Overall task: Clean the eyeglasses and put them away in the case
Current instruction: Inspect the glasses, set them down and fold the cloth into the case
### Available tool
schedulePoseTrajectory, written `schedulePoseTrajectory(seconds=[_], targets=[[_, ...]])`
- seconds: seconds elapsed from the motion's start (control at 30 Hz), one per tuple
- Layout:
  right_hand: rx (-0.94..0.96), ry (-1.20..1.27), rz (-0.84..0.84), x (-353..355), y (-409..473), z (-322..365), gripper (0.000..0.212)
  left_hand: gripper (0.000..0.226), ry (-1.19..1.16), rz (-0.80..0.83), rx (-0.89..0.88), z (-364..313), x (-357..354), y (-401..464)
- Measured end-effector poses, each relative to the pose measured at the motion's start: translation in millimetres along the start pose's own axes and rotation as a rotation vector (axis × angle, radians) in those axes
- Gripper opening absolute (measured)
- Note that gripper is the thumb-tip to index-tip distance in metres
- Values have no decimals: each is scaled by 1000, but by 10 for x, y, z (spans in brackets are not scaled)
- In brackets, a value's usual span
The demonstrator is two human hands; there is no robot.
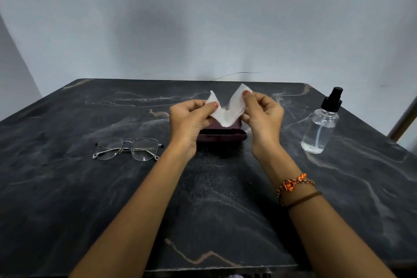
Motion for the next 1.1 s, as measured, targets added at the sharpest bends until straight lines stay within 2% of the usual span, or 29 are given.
schedulePoseTrajectory(seconds=[0.1,0.17,0.3,0.37,0.5,0.67,0.77,0.93,1.1], targets=[[-103,78,-48,103,45,-104,13,22,4,-91,-34,-87,158,51],[-145,93,-37,125,67,-174,23,22,14,-135,-56,-129,236,62],[-124,-23,-2,122,85,-226,31,50,161,-117,-151,-191,276,92],[-80,-128,12,107,105,-231,30,53,279,-106,-201,-220,274,110],[-60,-342,25,72,117,-294,30,38,460,-125,-213,-205,310,129],[-13,-391,52,24,107,-283,24,25,654,-166,-250,-240,386,144],[33,-577,48,37,129,-263,23,25,767,-145,-260,-235,359,144],[158,-828,95,-50,124,-195,12,27,993,-66,-253,-148,268,137],[150,-903,100,-23,131,-221,15,25,1030,-87,-189,-113,336,157]])
Point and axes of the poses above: each hand's wrist, its own y-axis towards the middle knuckle, its own x-axis out of the back of the hand, z = x × y, the point moved 10 cm from there along y, towards the middle knuckle, and after that the axes turned 12 degrees about -y, right-handed, at the moved point
